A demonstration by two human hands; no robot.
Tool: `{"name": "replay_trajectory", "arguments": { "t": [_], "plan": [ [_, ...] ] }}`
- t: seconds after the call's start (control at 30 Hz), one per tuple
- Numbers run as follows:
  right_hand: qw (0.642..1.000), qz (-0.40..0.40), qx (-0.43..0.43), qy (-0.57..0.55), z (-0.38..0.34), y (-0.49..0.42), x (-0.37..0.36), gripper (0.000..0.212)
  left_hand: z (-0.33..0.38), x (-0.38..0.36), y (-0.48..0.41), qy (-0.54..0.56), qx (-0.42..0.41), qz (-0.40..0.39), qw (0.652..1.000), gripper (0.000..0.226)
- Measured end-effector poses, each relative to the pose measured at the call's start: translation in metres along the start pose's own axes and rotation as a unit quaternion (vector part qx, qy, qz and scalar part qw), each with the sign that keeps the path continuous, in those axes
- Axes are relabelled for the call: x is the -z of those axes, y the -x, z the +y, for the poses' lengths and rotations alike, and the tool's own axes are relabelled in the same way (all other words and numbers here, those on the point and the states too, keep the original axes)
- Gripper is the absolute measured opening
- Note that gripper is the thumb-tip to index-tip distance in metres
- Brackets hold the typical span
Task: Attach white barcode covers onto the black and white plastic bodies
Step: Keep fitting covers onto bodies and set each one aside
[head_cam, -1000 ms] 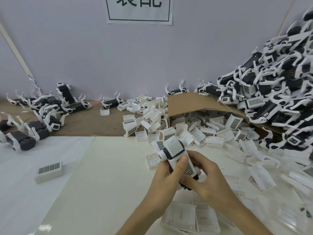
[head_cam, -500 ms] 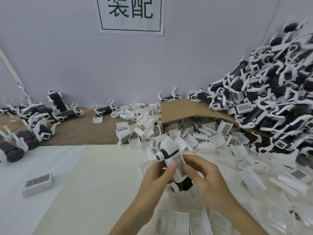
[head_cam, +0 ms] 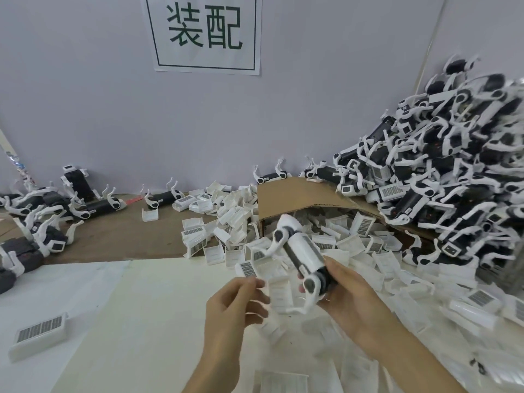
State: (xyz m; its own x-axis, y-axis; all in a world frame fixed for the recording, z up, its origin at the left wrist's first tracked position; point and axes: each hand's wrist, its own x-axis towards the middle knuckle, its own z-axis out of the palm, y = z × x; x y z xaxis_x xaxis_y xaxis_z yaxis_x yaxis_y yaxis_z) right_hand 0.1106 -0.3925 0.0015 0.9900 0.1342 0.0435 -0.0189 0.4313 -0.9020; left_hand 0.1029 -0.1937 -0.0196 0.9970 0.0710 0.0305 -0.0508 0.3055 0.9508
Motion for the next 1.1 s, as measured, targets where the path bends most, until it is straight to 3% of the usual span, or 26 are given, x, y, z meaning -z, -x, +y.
{"name": "replay_trajectory", "arguments": {
  "t": [0.13,0.23,0.3,0.33,0.4,0.43,0.5,0.57,0.63,0.7,0.73,0.8,0.87,1.1],
  "plan": [
    [0.997,0.030,-0.055,-0.036,-0.049,-0.032,-0.008,0.031,-0.004,0.009,-0.010,0.047,0.060,0.091,0.993,0.027],
    [0.996,0.081,0.029,0.017,-0.162,-0.075,-0.024,0.038,-0.007,0.011,-0.017,0.061,0.090,0.096,0.989,0.029],
    [0.983,0.051,0.123,-0.126,-0.250,-0.104,-0.018,0.043,-0.012,0.009,-0.018,0.066,0.105,0.098,0.987,0.028],
    [0.965,0.110,0.173,-0.162,-0.288,-0.119,-0.011,0.048,-0.015,0.007,-0.018,0.068,0.111,0.099,0.987,0.029],
    [0.929,0.296,0.221,0.018,-0.332,-0.137,-0.004,0.034,-0.018,0.004,-0.019,0.069,0.119,0.097,0.986,0.034],
    [0.904,0.339,0.231,0.118,-0.333,-0.142,-0.007,0.022,-0.020,0.004,-0.019,0.068,0.121,0.093,0.986,0.038],
    [0.877,0.316,0.266,0.245,-0.297,-0.146,-0.014,0.010,-0.020,0.003,-0.019,0.068,0.116,0.081,0.988,0.044],
    [0.876,0.246,0.268,0.317,-0.223,-0.125,-0.020,0.019,-0.021,0.002,-0.021,0.071,0.113,0.079,0.988,0.044],
    [0.884,0.165,0.213,0.382,-0.134,-0.092,-0.011,0.026,-0.019,0.003,-0.020,0.066,0.109,0.070,0.989,0.043],
    [0.869,0.061,0.130,0.473,-0.050,-0.054,0.004,0.037,-0.015,0.003,-0.018,0.066,0.096,0.058,0.991,0.045],
    [0.846,0.025,0.096,0.523,-0.017,-0.041,0.012,0.050,-0.014,0.002,-0.017,0.064,0.096,0.055,0.992,0.046],
    [0.760,-0.008,0.072,0.646,0.030,-0.027,0.025,0.071,-0.014,0.000,-0.014,0.051,0.105,0.050,0.992,0.044],
    [0.709,-0.033,0.055,0.702,0.050,-0.021,0.024,0.065,-0.012,-0.001,-0.011,0.042,0.123,0.042,0.991,0.040],
    [0.721,-0.032,0.086,0.687,0.043,-0.008,0.014,0.018,-0.010,-0.001,-0.003,-0.007,0.129,0.038,0.991,0.029]
  ]
}}
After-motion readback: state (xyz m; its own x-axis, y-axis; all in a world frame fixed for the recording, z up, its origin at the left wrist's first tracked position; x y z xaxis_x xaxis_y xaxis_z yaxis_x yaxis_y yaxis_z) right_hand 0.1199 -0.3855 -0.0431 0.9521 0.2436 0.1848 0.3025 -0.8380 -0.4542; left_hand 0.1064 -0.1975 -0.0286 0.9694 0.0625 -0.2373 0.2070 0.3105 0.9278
